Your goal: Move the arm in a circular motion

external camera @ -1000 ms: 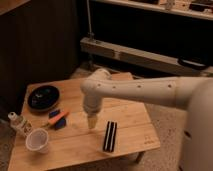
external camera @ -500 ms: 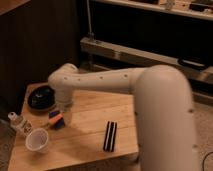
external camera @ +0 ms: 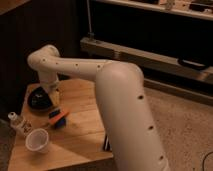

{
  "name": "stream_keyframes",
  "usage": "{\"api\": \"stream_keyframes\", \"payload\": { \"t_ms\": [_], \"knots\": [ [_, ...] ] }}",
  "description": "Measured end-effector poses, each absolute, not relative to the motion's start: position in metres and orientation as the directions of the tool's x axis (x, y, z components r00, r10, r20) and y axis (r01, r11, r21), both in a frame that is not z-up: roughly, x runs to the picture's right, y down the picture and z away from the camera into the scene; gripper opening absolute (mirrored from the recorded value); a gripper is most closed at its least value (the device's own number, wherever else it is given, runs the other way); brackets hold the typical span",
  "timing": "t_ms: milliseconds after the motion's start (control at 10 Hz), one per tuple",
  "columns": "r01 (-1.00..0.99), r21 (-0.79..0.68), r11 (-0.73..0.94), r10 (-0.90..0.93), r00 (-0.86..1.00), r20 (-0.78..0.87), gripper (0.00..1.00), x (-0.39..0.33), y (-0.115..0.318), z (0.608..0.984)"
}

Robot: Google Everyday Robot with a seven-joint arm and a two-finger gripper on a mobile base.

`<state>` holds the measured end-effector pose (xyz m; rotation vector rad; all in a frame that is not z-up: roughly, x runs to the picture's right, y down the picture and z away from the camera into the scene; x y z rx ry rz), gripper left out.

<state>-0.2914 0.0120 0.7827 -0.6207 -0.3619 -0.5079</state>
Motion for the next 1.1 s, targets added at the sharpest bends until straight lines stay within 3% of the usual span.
{"api": "stream_keyframes", "payload": {
  "t_ms": [500,1100],
  "knots": [
    [0.4,-0.504,0.766,-0.256,0.908,0.332,0.65,-0.229,-0.029,0.797],
    [0.154,-0.535,0.83,-0.091,0.985,0.144,0.65,-0.084,-0.011,0.768]
  ]
}}
